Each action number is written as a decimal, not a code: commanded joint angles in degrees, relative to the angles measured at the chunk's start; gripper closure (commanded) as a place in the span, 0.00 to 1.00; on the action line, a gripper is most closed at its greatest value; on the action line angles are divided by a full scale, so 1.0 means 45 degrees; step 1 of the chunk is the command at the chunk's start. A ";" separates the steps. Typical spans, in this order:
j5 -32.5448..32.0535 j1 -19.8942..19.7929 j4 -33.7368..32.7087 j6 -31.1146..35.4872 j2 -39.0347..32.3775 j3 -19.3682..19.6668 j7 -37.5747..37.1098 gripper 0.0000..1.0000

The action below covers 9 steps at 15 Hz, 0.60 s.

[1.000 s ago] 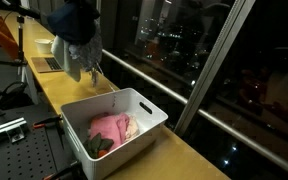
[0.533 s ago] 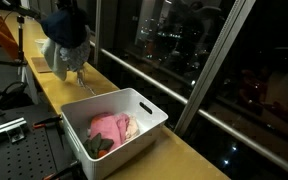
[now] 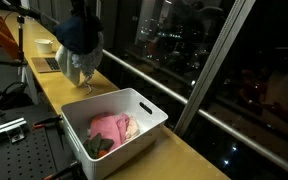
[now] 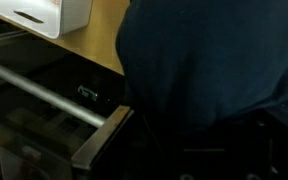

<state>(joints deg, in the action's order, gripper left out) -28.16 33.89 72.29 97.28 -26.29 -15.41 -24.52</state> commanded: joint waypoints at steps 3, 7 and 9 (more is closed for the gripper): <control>0.1357 -0.2136 0.3729 0.1872 0.1393 0.0069 0.0352 1.00; 0.1704 -0.2333 0.4417 0.2643 0.1166 0.0452 0.0664 1.00; 0.1909 -0.2351 0.4640 0.2743 0.1195 0.0521 0.0716 0.74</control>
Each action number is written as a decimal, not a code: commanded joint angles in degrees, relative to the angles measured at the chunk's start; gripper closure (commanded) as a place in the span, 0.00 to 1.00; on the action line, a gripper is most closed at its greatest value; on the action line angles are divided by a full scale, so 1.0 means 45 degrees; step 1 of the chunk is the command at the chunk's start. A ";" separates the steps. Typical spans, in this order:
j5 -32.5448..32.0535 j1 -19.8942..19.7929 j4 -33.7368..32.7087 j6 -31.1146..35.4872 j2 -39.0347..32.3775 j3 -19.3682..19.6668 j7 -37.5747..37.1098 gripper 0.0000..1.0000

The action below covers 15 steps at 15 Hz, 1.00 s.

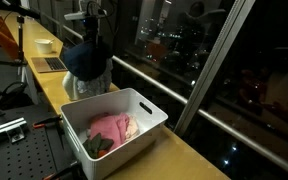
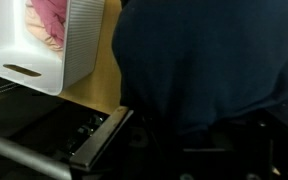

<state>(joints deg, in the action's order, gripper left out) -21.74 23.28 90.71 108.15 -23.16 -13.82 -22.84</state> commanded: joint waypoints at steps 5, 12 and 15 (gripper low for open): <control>0.0568 -0.0250 0.1057 0.0323 0.1170 0.0357 0.0517 0.39; 0.0378 -0.2189 0.3706 0.1619 0.3305 0.1460 0.1744 0.00; 0.0545 -0.3318 0.5466 0.3665 0.3561 0.2042 0.2401 0.00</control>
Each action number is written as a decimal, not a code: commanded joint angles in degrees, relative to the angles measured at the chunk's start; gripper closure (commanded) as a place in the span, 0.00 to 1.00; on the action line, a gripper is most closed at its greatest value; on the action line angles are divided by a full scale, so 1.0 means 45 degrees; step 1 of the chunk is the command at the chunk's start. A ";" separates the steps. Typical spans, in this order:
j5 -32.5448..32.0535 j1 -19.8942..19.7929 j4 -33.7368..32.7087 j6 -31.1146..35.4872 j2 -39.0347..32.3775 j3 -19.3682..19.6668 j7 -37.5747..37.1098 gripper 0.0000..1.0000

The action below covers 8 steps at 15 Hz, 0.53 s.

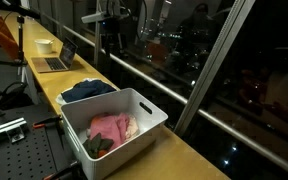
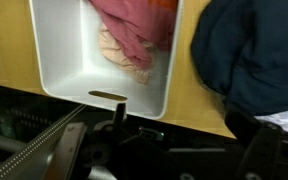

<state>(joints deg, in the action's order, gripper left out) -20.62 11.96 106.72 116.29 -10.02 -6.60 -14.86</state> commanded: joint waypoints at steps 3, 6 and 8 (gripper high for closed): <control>0.0630 -0.1709 0.3204 0.4025 0.0319 0.0935 0.1261 0.00; 0.1514 -0.2447 0.4015 0.6078 -0.0487 0.1275 0.2198 0.00; 0.2445 -0.2801 0.4226 0.7079 -0.1263 0.1249 0.2940 0.00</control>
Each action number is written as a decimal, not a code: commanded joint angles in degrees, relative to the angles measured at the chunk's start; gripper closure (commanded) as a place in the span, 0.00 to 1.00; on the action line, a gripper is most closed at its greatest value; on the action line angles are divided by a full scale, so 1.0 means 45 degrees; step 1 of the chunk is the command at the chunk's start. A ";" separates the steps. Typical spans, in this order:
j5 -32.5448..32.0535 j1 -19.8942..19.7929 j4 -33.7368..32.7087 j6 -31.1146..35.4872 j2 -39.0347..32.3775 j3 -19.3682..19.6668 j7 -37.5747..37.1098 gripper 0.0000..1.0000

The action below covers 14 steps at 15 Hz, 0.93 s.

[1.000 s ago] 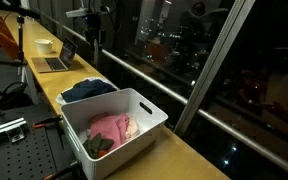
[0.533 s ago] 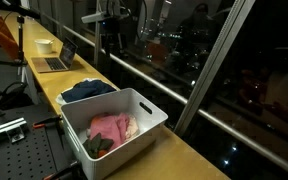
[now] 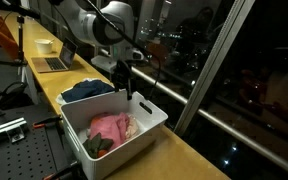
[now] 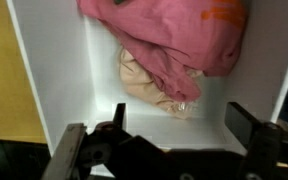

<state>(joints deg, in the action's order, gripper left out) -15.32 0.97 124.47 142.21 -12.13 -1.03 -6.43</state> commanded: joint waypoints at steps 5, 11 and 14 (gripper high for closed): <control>0.3471 -0.0858 0.0196 0.2782 -0.2834 -0.0693 0.2840 0.00; 0.2958 -0.0607 -0.0332 0.3023 -0.3973 -0.0463 0.3147 0.00; 0.2846 -0.0608 -0.0542 0.2999 -0.4237 -0.0322 0.3304 0.00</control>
<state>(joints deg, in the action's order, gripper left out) -1.69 -1.52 123.75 155.39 -29.63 -3.03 7.02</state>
